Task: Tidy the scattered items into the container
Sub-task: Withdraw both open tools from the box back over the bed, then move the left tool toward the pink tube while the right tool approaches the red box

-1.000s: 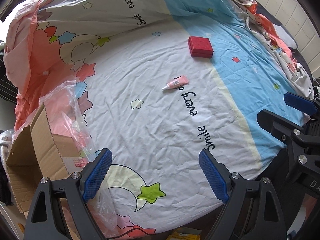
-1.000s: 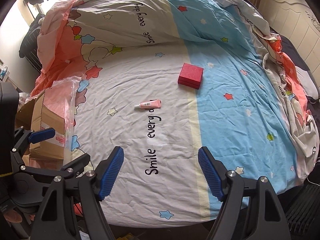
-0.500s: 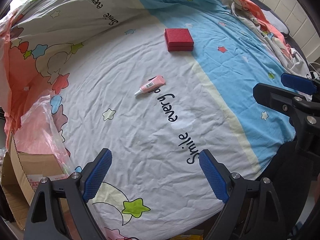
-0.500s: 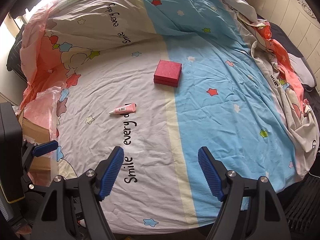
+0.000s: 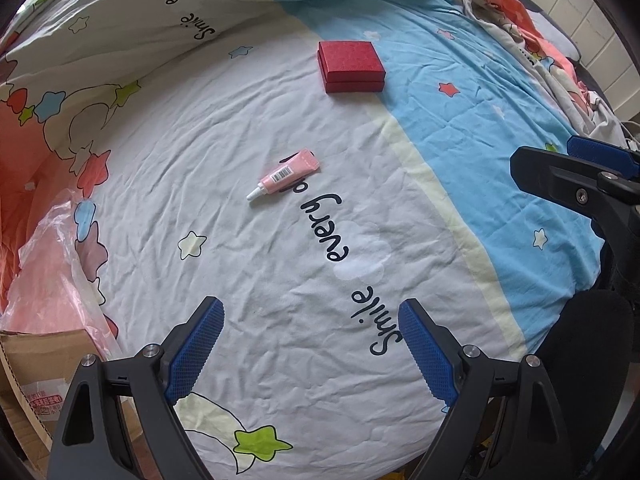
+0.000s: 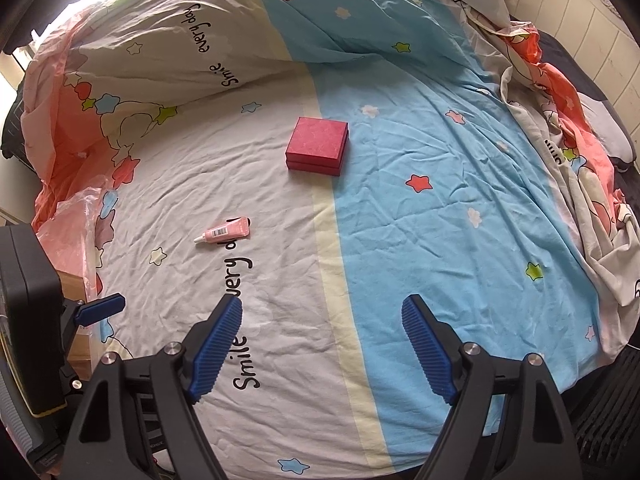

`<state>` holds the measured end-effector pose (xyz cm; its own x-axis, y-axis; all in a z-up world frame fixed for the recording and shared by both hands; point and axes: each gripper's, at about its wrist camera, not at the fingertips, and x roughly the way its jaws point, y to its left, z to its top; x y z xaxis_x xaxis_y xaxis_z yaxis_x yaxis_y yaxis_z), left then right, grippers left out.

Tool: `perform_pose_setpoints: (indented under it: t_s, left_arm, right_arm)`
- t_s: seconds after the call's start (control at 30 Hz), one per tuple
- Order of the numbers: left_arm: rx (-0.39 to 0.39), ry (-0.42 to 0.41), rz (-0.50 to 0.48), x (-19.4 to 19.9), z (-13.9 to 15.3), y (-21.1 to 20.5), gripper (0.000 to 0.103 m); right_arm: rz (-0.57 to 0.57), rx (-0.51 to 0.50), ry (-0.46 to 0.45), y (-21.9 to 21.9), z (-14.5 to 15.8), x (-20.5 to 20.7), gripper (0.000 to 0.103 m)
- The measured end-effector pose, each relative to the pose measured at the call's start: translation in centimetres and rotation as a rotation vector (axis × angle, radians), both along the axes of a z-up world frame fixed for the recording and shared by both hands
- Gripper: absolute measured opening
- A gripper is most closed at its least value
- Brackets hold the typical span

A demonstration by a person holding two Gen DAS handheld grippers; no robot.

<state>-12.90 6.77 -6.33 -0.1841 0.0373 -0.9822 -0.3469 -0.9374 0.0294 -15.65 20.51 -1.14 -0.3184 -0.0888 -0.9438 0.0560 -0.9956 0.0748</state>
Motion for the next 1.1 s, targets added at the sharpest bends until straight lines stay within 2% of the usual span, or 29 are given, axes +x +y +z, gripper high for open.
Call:
perform_pose_setpoints:
  t_s: [0.6,0.93,1.1]
  left_arm:
    - [0.024,-0.013,-0.007,-2.8,-2.1,0.1,0.091]
    - [0.063,-0.015,-0.027,-3.8,-2.7,0.4,0.091]
    - [0.057,-0.020,-0.046,-4.4,-3.4,0.7,0.091]
  right_arm:
    - [0.002,0.039,-0.043,0.2,-2.7,-2.7,0.080]
    - [-0.007,0.047,-0.039,-0.2,-3.2,-4.5,0.080]
    - [0.001,0.047,-0.035,-0.8,-3.4,-5.4,0.080]
